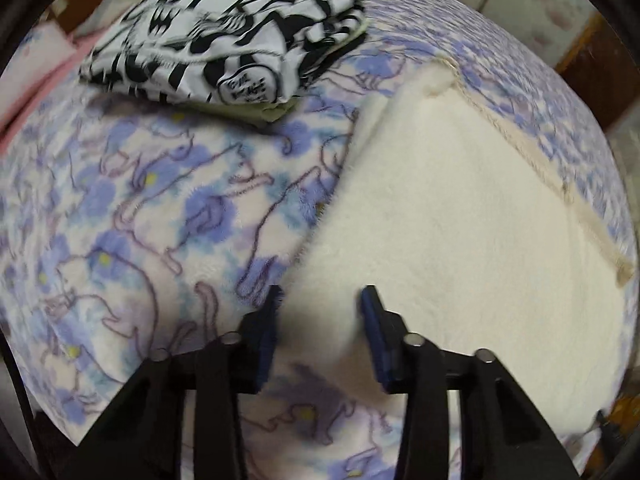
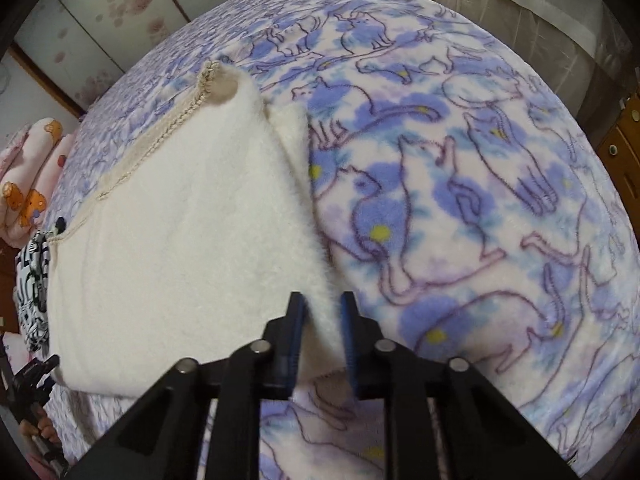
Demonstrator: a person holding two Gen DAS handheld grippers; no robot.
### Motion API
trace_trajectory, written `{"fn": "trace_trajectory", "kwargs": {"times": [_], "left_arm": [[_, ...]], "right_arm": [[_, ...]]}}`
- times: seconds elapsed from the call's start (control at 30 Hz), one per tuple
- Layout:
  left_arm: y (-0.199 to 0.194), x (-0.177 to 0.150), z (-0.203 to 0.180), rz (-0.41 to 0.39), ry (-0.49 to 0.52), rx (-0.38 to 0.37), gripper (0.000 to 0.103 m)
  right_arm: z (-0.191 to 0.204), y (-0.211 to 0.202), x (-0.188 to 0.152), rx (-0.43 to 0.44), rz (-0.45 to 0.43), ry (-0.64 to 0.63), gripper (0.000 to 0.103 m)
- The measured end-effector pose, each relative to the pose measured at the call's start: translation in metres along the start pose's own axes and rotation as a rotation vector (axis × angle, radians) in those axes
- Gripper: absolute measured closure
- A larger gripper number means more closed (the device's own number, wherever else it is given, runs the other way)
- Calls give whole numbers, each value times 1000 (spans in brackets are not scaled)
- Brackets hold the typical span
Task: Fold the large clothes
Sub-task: 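Lay the hem down on the collar and open both tools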
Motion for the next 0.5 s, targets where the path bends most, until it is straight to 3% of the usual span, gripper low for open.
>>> {"fn": "trace_trajectory", "kwargs": {"times": [0.17,0.5], "left_arm": [[0,-14,-1,18,13,27,73],[7,-33,4,29,63,71,74]], "right_arm": [[0,0,-15,-16,2,-106,95],[-9,13,-49,-46,-3,-73,95]]}}
Point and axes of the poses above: each gripper's, at about its wrist camera, not at the fingertips, and y roughly the way its jaws point, z to its left, x to its top, the point moved 5 cm from there along y, roughly the way its jaws point, and after that the axes turned 10 degrees about -x, right-handed, at the moved point
